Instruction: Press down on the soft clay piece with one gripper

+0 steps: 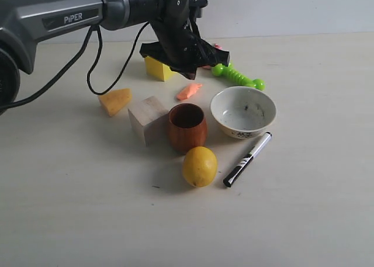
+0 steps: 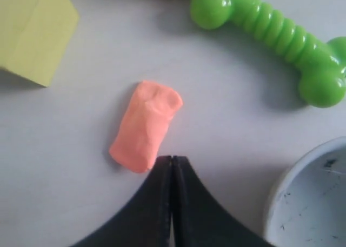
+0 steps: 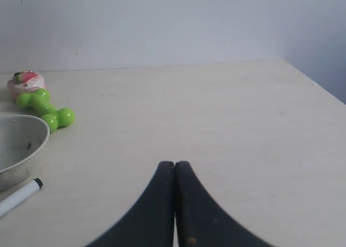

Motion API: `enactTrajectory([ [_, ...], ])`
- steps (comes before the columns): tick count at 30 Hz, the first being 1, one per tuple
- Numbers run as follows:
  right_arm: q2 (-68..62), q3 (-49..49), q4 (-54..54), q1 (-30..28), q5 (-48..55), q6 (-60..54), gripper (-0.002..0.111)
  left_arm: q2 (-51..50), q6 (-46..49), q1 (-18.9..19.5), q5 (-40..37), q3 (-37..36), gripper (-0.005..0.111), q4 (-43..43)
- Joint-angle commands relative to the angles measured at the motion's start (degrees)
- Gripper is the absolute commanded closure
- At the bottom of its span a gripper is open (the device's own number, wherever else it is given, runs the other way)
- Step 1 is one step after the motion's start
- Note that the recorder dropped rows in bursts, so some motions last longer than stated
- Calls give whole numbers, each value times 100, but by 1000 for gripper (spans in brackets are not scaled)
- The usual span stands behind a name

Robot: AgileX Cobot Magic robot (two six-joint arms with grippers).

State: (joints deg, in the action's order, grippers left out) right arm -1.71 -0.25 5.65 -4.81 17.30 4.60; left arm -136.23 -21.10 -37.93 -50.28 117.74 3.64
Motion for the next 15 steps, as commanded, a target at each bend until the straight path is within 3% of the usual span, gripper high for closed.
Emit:
enactTrajectory([
  [1,37,25,36,-30,-70,-5,108,-75,-71,37,34,34,107,51],
  [15,37,25,36,-30,-70,-5,108,-170,-436,310,-5,162,107,-364],
])
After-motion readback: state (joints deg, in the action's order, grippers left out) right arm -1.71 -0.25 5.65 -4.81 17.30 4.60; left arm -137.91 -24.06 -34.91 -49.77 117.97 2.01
